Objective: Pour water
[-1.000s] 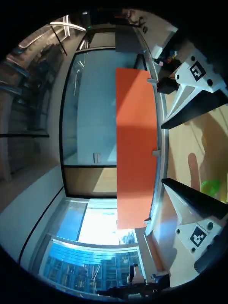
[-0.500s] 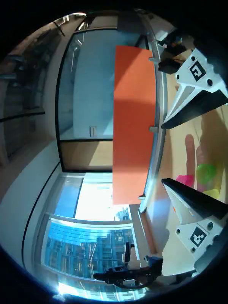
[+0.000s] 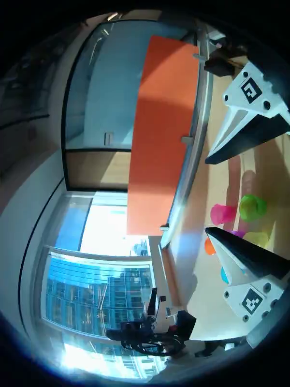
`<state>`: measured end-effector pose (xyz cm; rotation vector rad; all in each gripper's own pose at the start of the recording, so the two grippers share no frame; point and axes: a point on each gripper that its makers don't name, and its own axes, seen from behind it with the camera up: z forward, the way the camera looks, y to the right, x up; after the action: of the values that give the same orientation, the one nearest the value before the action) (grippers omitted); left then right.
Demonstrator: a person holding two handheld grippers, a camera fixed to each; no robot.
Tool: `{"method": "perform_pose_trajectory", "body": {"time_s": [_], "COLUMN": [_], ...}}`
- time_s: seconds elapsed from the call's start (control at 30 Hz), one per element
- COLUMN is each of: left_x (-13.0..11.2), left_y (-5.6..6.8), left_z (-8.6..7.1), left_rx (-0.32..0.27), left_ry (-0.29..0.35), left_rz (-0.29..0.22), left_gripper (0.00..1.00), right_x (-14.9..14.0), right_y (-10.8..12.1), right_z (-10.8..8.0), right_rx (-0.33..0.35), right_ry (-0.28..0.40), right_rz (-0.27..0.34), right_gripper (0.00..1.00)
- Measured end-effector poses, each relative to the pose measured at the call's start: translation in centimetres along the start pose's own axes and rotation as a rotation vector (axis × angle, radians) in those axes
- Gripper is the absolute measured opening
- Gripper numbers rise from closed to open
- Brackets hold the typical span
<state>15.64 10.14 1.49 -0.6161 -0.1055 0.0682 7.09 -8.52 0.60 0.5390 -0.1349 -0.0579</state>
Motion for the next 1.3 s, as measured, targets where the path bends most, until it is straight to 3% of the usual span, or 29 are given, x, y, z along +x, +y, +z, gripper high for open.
{"method": "perform_pose_trajectory", "body": {"time_s": [0.4,1.0,1.3], "left_x": [-3.9,-12.0,-16.2], "left_y": [2.0,5.2,6.8], "left_z": [0.8,1.6,1.6], "left_rx": [-0.095,-0.195,-0.243], "left_ry": [-0.054,-0.183,-0.278], "left_rz": [0.01,0.025,0.029], "left_gripper": [0.97,0.97,0.97], "right_x": [-3.6,-11.9,-15.2], "right_y": [-1.7,-1.2,-1.5], "right_z": [1.8,4.8,5.5], "right_rx": [0.1,0.159,0.193], "right_ry": [-0.077,-0.228,-0.289], "right_rz": [-0.033,-0.043,-0.069], "right_gripper": [1.0,1.0,1.0]}}
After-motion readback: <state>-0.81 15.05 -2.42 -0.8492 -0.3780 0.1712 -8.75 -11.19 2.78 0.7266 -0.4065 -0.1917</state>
